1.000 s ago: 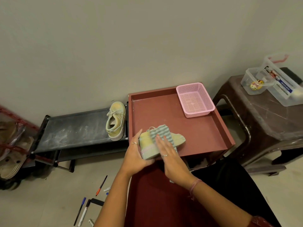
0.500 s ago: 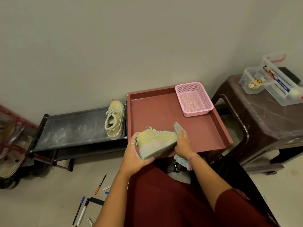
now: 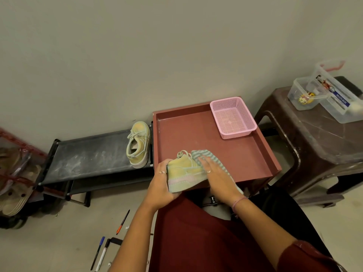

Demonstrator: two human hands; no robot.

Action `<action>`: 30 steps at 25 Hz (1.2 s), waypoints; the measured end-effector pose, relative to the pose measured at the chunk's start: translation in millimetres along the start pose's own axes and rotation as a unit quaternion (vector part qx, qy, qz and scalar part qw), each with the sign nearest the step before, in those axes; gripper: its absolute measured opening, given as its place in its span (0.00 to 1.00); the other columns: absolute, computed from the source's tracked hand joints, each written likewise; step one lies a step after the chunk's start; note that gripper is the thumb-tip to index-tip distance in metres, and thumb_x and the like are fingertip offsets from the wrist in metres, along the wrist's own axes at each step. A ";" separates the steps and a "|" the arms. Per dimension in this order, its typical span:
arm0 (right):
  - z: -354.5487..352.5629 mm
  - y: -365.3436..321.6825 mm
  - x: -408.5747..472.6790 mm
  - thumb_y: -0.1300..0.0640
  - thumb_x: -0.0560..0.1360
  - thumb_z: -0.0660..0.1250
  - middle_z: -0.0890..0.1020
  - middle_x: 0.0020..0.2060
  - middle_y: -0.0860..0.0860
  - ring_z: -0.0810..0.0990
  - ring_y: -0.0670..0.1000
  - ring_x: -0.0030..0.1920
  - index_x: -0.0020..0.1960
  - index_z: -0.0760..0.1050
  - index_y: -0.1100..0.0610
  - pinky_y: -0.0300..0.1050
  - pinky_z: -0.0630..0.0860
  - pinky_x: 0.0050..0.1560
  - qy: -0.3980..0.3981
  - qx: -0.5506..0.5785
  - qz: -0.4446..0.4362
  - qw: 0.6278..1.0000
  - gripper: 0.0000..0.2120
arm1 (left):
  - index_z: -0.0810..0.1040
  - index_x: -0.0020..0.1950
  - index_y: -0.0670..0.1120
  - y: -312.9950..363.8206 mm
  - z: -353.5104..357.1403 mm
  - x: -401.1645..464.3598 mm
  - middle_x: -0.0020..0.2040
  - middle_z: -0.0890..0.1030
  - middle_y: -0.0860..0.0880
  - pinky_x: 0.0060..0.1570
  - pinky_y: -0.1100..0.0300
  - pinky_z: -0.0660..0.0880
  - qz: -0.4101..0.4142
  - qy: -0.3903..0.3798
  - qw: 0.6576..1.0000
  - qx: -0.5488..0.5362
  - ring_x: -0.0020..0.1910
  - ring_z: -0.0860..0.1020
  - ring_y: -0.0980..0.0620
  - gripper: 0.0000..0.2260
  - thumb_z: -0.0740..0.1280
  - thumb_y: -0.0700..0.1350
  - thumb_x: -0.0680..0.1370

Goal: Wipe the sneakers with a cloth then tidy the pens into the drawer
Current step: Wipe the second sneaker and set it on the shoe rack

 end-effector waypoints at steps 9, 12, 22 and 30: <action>-0.5 -21.4 13.0 0.77 0.70 0.52 0.50 0.76 0.49 0.48 0.49 0.76 0.76 0.55 0.54 0.40 0.48 0.74 -0.007 0.140 0.116 0.983 0.38 | 0.63 0.69 0.52 -3.4 5.6 -0.4 0.62 0.68 0.60 0.58 0.73 0.68 0.022 0.009 0.999 0.022 0.61 0.71 0.61 0.38 0.78 0.46 0.64; 10.5 -44.0 -9.3 0.76 0.71 0.53 0.41 0.76 0.45 0.40 0.44 0.75 0.78 0.45 0.51 0.39 0.45 0.73 0.004 0.126 0.015 0.992 0.42 | 0.64 0.69 0.50 -6.5 7.0 0.7 0.61 0.69 0.57 0.59 0.67 0.70 0.012 0.022 1.000 0.001 0.61 0.71 0.59 0.38 0.78 0.44 0.64; -49.6 54.6 22.2 0.75 0.74 0.54 0.67 0.67 0.44 0.67 0.44 0.67 0.74 0.61 0.55 0.36 0.59 0.68 -0.038 0.152 0.185 0.970 0.31 | 0.63 0.69 0.53 -4.8 4.7 0.5 0.63 0.69 0.57 0.58 0.73 0.67 0.009 0.015 1.000 0.000 0.62 0.71 0.62 0.38 0.79 0.44 0.64; -7.9 18.7 17.9 0.77 0.70 0.51 0.55 0.76 0.56 0.52 0.56 0.77 0.77 0.51 0.62 0.40 0.48 0.75 0.009 0.100 0.226 0.969 0.36 | 0.65 0.69 0.49 -10.3 9.1 -1.8 0.62 0.69 0.54 0.59 0.75 0.66 -0.019 0.035 0.999 -0.022 0.62 0.70 0.63 0.39 0.79 0.43 0.63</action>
Point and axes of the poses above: each hand's wrist, its own x-axis towards the middle knuckle, its own z-axis out of the palm, y = z × x, the point moved 3 cm from there along x, towards the middle knuckle
